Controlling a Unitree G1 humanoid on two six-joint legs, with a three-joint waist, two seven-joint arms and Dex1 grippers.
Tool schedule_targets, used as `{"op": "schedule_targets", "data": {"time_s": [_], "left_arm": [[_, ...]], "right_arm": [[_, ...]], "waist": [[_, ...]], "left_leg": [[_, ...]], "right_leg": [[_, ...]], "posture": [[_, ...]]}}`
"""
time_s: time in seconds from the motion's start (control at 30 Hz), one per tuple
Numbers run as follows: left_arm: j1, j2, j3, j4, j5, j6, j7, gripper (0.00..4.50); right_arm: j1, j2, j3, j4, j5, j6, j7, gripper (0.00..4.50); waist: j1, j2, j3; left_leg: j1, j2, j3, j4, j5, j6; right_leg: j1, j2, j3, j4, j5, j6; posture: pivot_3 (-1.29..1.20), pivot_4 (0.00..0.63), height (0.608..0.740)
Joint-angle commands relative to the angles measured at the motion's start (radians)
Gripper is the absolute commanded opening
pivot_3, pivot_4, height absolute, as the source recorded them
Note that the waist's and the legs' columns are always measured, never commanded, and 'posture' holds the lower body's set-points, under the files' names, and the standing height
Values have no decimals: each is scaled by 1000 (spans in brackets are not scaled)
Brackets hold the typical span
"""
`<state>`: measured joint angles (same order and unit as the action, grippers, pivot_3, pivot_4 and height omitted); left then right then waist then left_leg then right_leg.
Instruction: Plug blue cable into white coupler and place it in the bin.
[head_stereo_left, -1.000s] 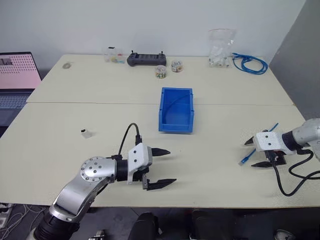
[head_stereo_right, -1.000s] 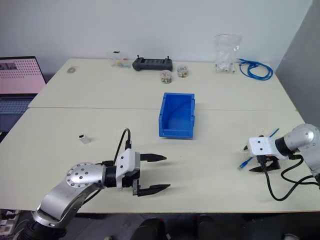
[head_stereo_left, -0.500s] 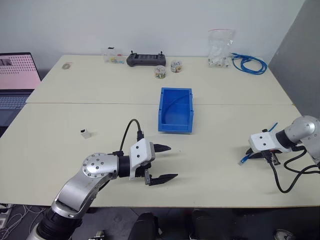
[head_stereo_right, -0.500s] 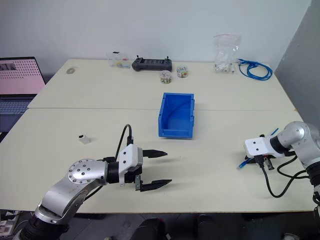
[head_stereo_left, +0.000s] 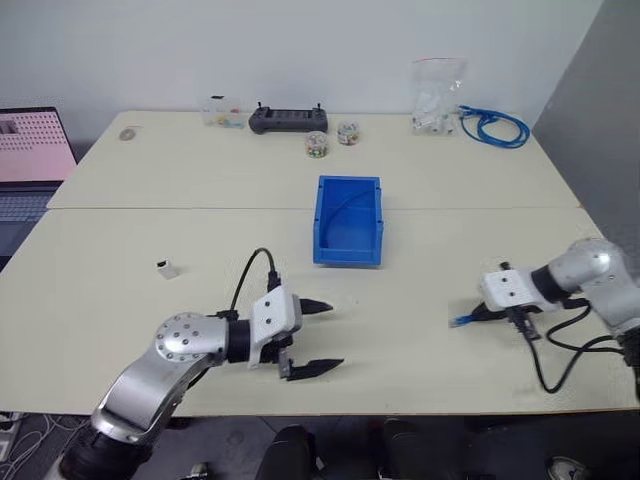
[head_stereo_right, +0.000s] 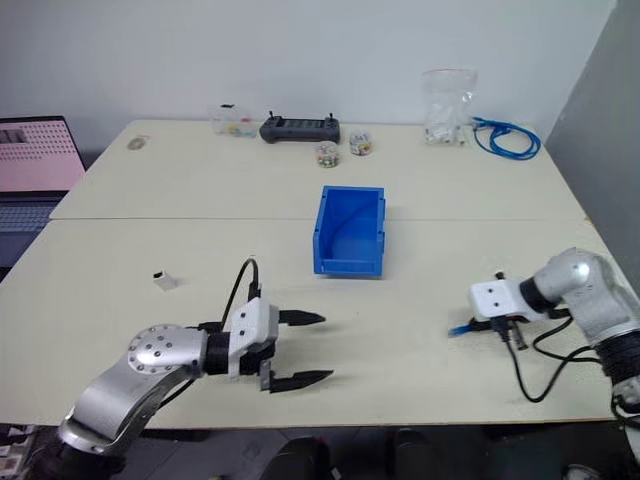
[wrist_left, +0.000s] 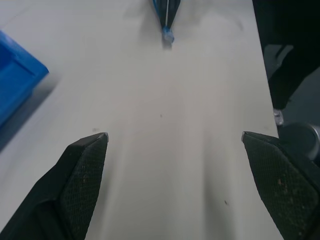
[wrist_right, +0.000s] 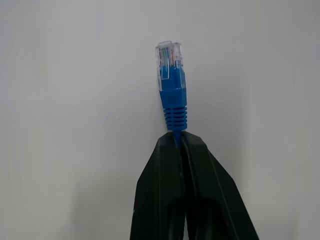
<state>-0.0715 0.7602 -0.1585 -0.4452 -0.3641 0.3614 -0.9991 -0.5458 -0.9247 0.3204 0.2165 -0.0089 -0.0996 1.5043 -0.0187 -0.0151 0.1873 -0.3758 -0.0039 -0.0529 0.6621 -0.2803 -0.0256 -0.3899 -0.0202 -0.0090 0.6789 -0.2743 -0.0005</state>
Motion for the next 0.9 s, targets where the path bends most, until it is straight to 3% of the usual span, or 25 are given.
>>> {"op": "schedule_targets", "data": {"time_s": [0.03,0.27,0.5,0.67,0.9], "left_arm": [[60,58,88,33,19,-82,-36,4500],[119,97,188,105,5,-128,-69,4500],[149,131,206,157,34,-192,-123,4500],[132,132,199,207,64,-238,-139,4500],[77,109,173,263,86,-262,-143,4500]], "right_arm": [[29,72,-20,-254,118,272,-41,31],[16,306,115,-378,74,618,-241,31],[-86,522,219,-193,-3,659,-380,31],[-122,561,236,-130,-15,647,-384,31],[-136,569,244,-110,-9,645,-365,1542]], "waist": [[0,0,0],[7,0,0],[5,-1,0],[-7,-1,-1],[-9,-1,-1]], "left_leg": [[0,0,-1,0,0,0],[-1,-1,-2,0,0,0],[-3,-1,-1,0,0,0],[-3,-1,-1,0,0,0],[-2,-1,-1,0,0,0]], "right_leg": [[0,0,-1,0,0,0],[0,0,-1,-1,0,0],[-4,-1,-1,0,0,0],[-4,0,-1,1,0,0],[-4,0,-1,2,0,0]], "posture": [[0,150,740],[0,150,740],[0,150,740],[0,150,740],[0,150,740]]}}
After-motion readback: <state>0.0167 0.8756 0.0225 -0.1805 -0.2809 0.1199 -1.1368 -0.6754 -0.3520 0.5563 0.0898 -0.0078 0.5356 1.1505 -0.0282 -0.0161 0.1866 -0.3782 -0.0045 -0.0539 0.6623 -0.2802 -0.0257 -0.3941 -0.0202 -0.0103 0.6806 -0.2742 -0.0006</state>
